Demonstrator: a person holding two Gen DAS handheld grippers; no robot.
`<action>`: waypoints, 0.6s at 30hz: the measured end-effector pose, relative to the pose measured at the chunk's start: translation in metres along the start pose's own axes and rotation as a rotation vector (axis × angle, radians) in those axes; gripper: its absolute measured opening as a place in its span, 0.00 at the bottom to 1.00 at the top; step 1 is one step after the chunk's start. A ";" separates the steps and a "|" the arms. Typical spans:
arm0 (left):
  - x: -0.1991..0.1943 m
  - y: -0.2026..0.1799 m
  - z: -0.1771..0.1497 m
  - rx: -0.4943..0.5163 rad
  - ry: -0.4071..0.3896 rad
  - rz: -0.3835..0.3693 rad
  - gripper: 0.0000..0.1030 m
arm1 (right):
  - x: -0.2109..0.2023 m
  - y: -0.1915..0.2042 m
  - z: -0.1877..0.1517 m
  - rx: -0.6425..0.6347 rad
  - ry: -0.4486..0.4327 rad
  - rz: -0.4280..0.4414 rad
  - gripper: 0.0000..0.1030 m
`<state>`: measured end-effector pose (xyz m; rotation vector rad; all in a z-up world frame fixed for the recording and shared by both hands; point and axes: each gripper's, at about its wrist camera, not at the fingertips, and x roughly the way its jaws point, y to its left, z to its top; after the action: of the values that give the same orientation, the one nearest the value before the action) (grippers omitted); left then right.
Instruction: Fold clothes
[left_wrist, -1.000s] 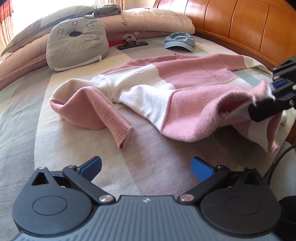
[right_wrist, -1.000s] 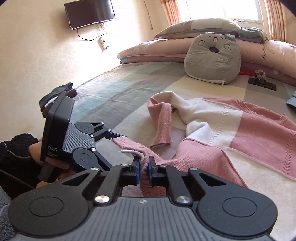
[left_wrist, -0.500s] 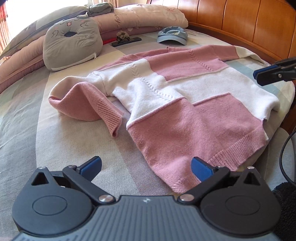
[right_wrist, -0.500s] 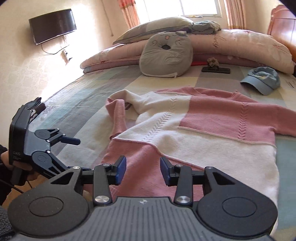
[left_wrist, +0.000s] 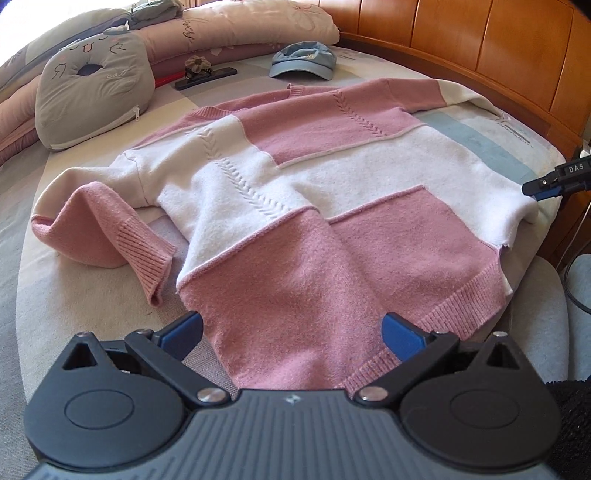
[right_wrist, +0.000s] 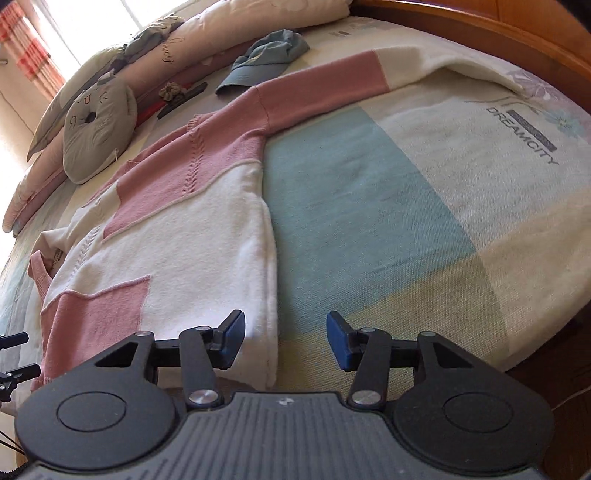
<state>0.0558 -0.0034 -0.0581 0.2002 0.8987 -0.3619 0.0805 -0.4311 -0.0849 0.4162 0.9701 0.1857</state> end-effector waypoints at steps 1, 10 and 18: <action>0.002 -0.002 0.002 0.005 0.002 -0.003 1.00 | 0.003 -0.003 -0.002 0.023 -0.001 0.038 0.56; 0.012 -0.015 0.008 0.032 0.026 -0.013 1.00 | 0.015 0.019 -0.011 -0.001 0.029 0.251 0.63; 0.014 -0.017 0.007 0.030 0.035 -0.010 1.00 | -0.008 0.026 -0.009 -0.079 -0.025 0.339 0.19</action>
<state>0.0624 -0.0250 -0.0650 0.2307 0.9295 -0.3827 0.0692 -0.4081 -0.0720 0.5079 0.8601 0.5229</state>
